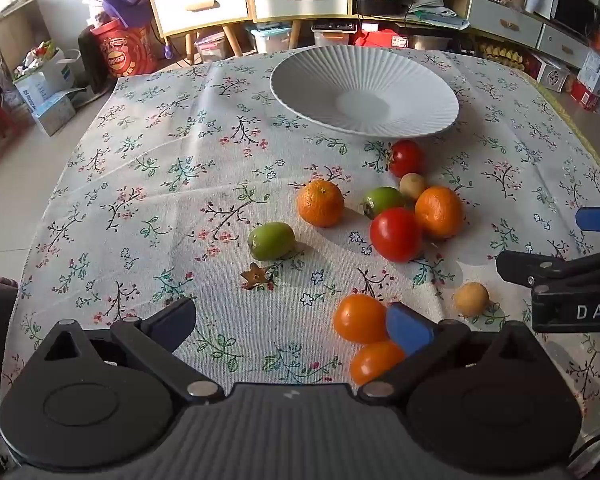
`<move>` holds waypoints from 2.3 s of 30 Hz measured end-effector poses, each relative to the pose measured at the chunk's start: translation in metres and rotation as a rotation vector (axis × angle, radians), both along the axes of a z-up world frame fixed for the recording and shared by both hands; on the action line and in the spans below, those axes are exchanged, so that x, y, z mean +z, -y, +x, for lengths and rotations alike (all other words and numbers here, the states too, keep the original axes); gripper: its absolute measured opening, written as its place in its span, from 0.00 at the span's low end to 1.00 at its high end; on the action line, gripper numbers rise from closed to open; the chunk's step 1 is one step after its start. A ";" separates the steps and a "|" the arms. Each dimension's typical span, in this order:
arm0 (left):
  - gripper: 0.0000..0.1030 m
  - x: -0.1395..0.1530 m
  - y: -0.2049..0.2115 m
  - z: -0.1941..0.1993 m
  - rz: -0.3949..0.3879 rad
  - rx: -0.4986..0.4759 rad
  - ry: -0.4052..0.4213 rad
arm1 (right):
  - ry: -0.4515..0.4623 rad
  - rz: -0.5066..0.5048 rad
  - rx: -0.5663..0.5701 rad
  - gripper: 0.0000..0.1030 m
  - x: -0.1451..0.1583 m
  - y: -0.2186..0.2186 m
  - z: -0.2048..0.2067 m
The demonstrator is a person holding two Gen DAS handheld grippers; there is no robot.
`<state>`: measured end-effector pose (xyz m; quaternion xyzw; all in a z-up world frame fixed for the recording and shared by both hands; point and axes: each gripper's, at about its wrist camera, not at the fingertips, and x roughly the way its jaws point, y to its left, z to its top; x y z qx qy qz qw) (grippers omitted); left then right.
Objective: Organize fruits
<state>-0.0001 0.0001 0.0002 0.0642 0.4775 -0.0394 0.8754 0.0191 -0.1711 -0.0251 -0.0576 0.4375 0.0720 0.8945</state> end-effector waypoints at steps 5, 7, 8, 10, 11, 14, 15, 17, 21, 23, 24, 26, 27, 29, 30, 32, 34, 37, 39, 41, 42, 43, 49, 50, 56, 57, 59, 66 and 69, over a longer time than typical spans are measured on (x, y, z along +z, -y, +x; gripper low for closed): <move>0.97 0.002 -0.011 0.002 -0.012 -0.005 0.000 | -0.009 0.004 0.004 0.99 -0.001 0.000 -0.001; 0.97 0.003 -0.011 0.003 -0.010 -0.008 -0.002 | -0.021 0.000 0.007 0.99 -0.002 -0.002 0.001; 0.97 0.003 -0.012 0.003 -0.011 -0.011 -0.002 | -0.021 0.000 0.010 0.99 -0.002 -0.002 0.001; 0.97 0.001 -0.008 0.002 -0.007 0.000 0.004 | -0.021 -0.001 0.010 0.99 -0.003 -0.003 0.001; 0.97 0.001 -0.004 0.000 -0.001 0.011 0.008 | -0.019 -0.001 0.012 0.99 -0.003 -0.003 0.001; 0.97 0.000 -0.004 0.000 -0.002 0.009 0.007 | -0.020 -0.003 0.013 0.99 -0.003 -0.003 0.001; 0.97 0.000 -0.003 0.001 -0.002 0.008 0.006 | -0.021 -0.004 0.013 0.99 -0.004 -0.004 0.001; 0.97 0.000 -0.003 0.000 -0.003 0.007 0.007 | -0.023 -0.005 0.014 0.99 -0.004 -0.004 0.001; 0.97 0.000 -0.003 0.000 -0.004 0.008 0.006 | -0.023 -0.008 0.017 0.99 -0.004 -0.005 0.000; 0.97 0.000 -0.003 0.000 -0.003 0.009 0.006 | -0.023 -0.008 0.018 0.99 -0.004 -0.006 0.000; 0.97 0.000 -0.003 0.000 -0.004 0.008 0.007 | -0.022 -0.008 0.018 0.99 -0.004 -0.006 0.000; 0.97 0.000 -0.003 0.000 -0.004 0.008 0.007 | -0.023 -0.008 0.017 0.99 -0.004 -0.006 0.000; 0.97 0.000 -0.003 0.000 -0.004 0.008 0.008 | -0.023 -0.007 0.017 0.99 -0.004 -0.006 0.000; 0.97 0.000 -0.003 0.000 -0.005 0.008 0.006 | -0.023 -0.008 0.018 0.99 -0.004 -0.006 0.000; 0.97 0.000 -0.003 0.000 -0.004 0.008 0.007 | -0.022 -0.009 0.019 0.99 -0.004 -0.007 0.000; 0.97 0.000 -0.003 0.000 -0.005 0.008 0.006 | -0.023 -0.008 0.020 0.99 -0.004 -0.007 0.000; 0.97 0.000 -0.003 0.000 -0.005 0.008 0.007 | -0.023 -0.008 0.020 0.99 -0.005 -0.008 0.000; 0.97 0.000 -0.003 0.000 -0.005 0.009 0.007 | -0.024 -0.007 0.021 0.99 -0.004 -0.007 0.000; 0.97 0.000 -0.003 0.000 -0.004 0.009 0.005 | -0.024 -0.007 0.022 0.99 -0.004 -0.007 -0.001; 0.97 0.000 -0.002 0.000 -0.003 0.008 0.005 | -0.024 -0.006 0.024 0.99 -0.004 -0.008 -0.001; 0.97 0.000 -0.002 0.000 -0.003 0.008 0.004 | -0.024 -0.007 0.024 0.99 -0.004 -0.008 -0.001; 0.97 0.000 -0.002 0.000 -0.003 0.008 0.004 | -0.024 -0.007 0.024 0.99 -0.004 -0.007 -0.001; 0.97 0.000 -0.002 0.000 -0.003 0.008 0.004 | -0.024 -0.007 0.024 0.99 -0.004 -0.008 -0.001; 0.97 0.000 -0.002 0.000 -0.003 0.008 0.004 | -0.024 -0.007 0.024 0.99 -0.004 -0.008 -0.001; 0.97 0.000 -0.002 0.000 -0.004 0.008 0.005 | -0.024 -0.007 0.024 0.99 -0.004 -0.008 0.000; 0.97 0.000 -0.002 0.000 -0.004 0.008 0.004 | -0.024 -0.007 0.024 0.99 -0.004 -0.008 0.000; 0.97 0.000 -0.002 0.000 -0.003 0.008 0.004 | -0.025 -0.007 0.024 0.99 -0.004 -0.008 0.000; 0.97 0.000 -0.002 0.000 -0.004 0.008 0.005 | -0.024 -0.007 0.024 0.99 -0.004 -0.008 0.000; 0.97 0.000 -0.002 0.000 -0.005 0.008 0.005 | -0.024 -0.007 0.024 0.99 -0.004 -0.008 0.000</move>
